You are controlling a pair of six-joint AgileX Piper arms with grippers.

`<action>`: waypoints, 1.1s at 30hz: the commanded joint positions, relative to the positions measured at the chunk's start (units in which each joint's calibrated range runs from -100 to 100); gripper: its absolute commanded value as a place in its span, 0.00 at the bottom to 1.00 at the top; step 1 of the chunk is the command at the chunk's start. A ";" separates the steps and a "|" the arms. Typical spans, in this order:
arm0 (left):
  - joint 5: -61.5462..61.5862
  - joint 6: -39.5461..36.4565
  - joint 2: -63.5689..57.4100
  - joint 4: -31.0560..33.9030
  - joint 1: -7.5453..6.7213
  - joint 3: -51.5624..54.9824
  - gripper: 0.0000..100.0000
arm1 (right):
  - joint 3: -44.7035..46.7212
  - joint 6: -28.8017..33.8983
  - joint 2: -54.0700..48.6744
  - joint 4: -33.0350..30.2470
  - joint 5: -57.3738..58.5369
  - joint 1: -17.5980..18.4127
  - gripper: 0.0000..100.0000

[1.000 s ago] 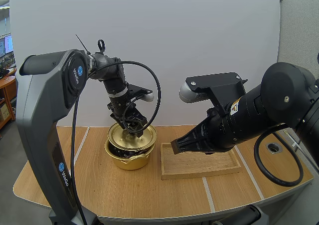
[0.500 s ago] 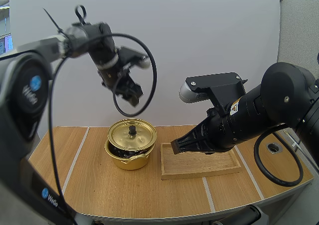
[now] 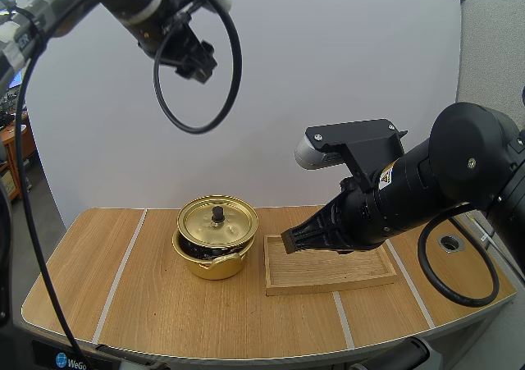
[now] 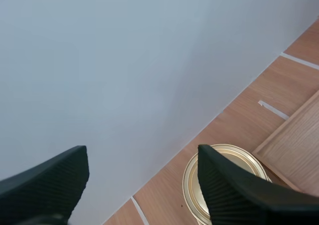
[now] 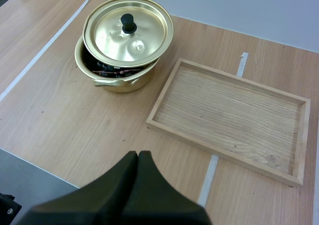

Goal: Open the pot, put the grape inside, and close it

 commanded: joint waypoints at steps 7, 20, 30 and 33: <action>0.88 0.00 -0.59 0.25 0.01 -4.64 1.00 | 0.12 -0.30 -0.65 0.20 0.00 -0.17 0.00; 0.88 0.00 5.69 -0.26 0.01 -4.64 1.00 | 0.12 -0.30 -0.65 0.20 0.00 -0.17 0.00; 0.88 0.00 17.67 -3.79 0.01 -4.21 1.00 | 0.12 -0.30 -0.65 0.20 0.00 -0.17 0.00; 0.88 0.00 20.56 -3.79 0.01 -3.10 1.00 | 0.12 -0.30 -0.65 0.20 0.00 -0.17 0.00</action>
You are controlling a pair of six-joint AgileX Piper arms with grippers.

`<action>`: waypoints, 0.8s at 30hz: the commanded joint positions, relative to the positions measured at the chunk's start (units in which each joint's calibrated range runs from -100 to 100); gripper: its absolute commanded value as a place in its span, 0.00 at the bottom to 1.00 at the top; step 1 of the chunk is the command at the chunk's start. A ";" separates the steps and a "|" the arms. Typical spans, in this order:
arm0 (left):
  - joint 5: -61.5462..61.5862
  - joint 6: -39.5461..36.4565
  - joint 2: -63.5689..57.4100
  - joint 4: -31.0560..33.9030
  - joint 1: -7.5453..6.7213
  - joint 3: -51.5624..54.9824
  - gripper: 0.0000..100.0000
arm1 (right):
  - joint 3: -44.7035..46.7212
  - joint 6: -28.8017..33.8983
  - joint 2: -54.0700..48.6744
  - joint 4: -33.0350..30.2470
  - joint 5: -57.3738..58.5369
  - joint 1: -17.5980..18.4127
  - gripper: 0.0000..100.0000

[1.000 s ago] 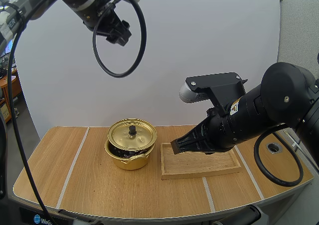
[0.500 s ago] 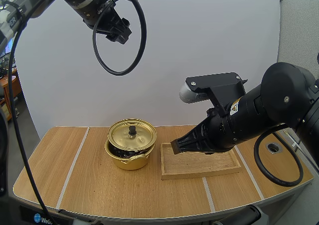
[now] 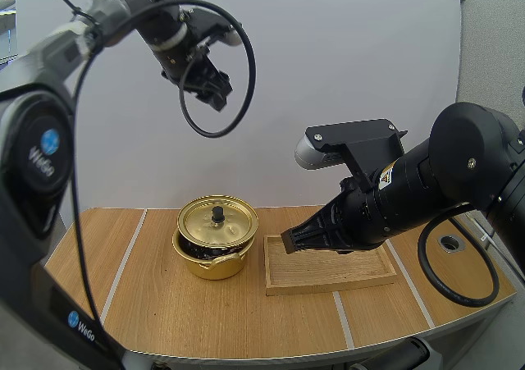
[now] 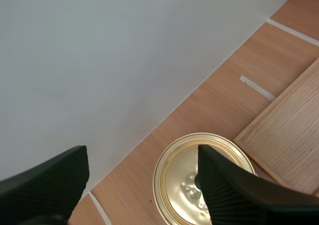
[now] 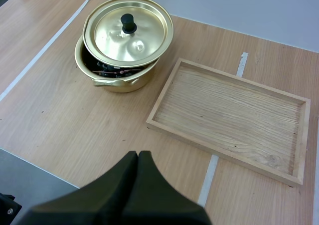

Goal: Open the pot, put the grape inside, and close it

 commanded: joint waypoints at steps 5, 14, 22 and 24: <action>0.18 0.00 11.70 -1.91 0.01 5.42 1.00 | 0.12 -0.30 -0.65 0.20 0.00 -0.17 0.00; 0.18 0.11 17.61 -1.69 0.01 11.96 1.00 | 0.12 -0.30 -0.65 0.20 0.00 -0.17 0.00; 0.18 0.11 20.66 -1.94 0.01 12.57 1.00 | 0.12 -0.30 -0.65 0.20 0.00 -0.17 0.00; 0.18 0.21 21.24 -1.94 0.01 12.57 1.00 | 0.12 -0.30 -0.65 0.20 0.00 -0.17 0.00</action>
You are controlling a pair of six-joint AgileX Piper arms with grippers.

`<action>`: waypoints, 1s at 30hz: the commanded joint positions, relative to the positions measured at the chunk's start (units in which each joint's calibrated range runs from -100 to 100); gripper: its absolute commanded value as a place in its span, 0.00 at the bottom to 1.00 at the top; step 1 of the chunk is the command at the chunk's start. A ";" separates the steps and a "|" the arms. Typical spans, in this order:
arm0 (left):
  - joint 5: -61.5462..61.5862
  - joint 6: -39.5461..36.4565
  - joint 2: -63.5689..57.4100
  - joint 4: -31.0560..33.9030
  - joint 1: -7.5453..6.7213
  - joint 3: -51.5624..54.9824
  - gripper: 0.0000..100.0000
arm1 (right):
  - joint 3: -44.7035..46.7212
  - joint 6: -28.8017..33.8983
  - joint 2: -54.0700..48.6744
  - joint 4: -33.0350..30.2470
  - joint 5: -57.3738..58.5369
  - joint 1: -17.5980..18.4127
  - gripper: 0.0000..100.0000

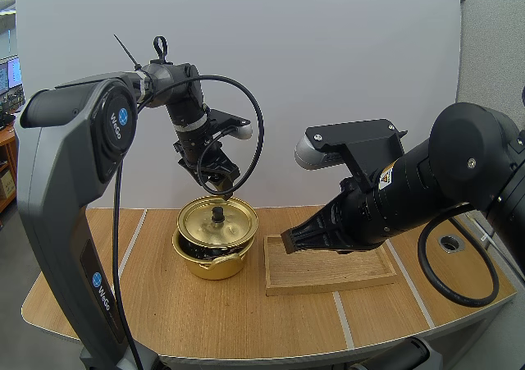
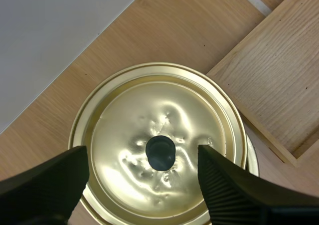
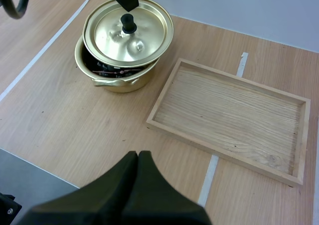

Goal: Open the pot, put the grape inside, and close it

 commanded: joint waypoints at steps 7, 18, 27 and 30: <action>0.01 0.21 3.80 -1.02 0.01 0.08 1.00 | 0.12 -0.30 -0.65 0.20 0.00 -0.17 0.00; 0.01 0.31 8.07 -1.02 0.01 0.08 1.00 | 0.12 -0.30 -0.65 0.20 0.00 -0.17 0.00; 0.01 0.40 8.75 -1.10 0.01 0.08 1.00 | 0.12 -0.30 -0.65 0.20 0.00 -0.17 0.00; 0.01 0.40 8.75 -1.10 0.01 0.08 1.00 | 0.12 -0.30 -0.65 0.20 0.00 -0.17 0.00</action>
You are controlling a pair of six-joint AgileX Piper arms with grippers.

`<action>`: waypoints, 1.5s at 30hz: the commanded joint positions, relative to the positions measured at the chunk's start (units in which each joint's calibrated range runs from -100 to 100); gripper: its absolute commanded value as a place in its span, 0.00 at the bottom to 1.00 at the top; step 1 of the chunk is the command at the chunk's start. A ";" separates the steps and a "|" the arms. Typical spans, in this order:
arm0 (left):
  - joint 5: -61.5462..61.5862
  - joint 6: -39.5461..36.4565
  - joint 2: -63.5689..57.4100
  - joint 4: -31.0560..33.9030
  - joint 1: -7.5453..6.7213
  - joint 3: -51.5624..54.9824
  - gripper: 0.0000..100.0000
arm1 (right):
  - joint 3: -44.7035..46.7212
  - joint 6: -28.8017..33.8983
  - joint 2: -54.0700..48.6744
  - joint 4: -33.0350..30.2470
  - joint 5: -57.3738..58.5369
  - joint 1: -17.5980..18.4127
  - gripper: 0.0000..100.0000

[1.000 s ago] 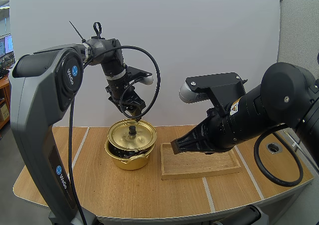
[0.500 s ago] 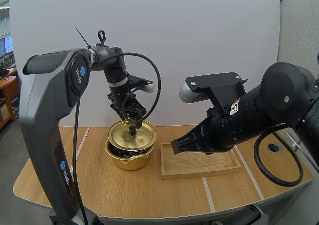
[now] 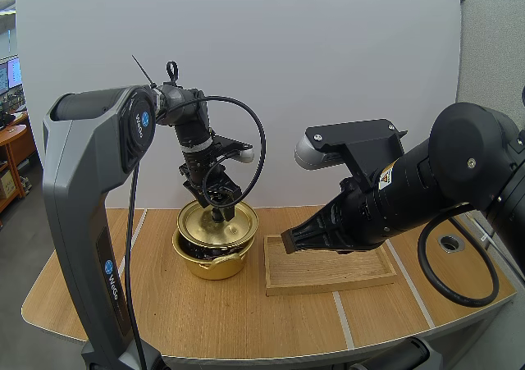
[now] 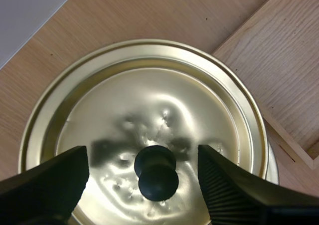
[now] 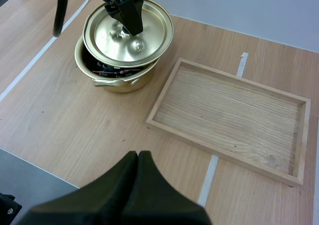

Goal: Open the pot, put the grape inside, and close it

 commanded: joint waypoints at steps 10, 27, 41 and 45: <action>0.01 0.21 -0.13 -0.96 0.01 0.08 0.00 | 0.12 -0.30 -0.65 0.20 0.00 -0.17 0.00; 0.01 0.21 -9.03 -0.67 0.01 0.08 0.00 | 0.12 -0.30 -0.65 0.20 0.00 -0.17 0.00; 0.01 0.21 -9.19 -0.37 0.01 4.92 0.00 | 0.12 -0.30 -0.65 0.20 0.00 -0.17 0.00; 0.01 0.78 -9.19 0.20 0.01 8.36 0.00 | 0.12 -0.30 -0.65 0.20 0.00 -0.17 0.00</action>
